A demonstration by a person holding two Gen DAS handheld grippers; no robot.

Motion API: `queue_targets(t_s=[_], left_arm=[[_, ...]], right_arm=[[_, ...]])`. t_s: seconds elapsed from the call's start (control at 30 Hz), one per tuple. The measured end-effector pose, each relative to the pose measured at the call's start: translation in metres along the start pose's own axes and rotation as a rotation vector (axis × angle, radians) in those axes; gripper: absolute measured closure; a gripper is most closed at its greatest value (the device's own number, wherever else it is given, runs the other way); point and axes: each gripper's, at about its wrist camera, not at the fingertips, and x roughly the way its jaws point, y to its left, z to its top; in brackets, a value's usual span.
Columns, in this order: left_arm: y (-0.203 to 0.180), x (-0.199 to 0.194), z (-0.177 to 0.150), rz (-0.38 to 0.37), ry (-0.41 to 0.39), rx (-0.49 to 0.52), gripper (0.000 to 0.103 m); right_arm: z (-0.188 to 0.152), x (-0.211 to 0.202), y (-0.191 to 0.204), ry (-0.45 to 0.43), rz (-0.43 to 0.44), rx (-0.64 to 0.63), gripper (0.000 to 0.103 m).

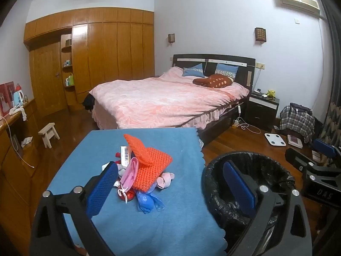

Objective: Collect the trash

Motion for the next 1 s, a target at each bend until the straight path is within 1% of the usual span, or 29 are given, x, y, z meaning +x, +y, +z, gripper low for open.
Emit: queue_targets(t_s=[1.0], left_arm=[[-0.0001,-0.0003,0.0,0.0,-0.003,0.0,0.006]], right_arm=[[-0.0012,0.0007,0.0015,0.0,0.0,-0.001,0.005]])
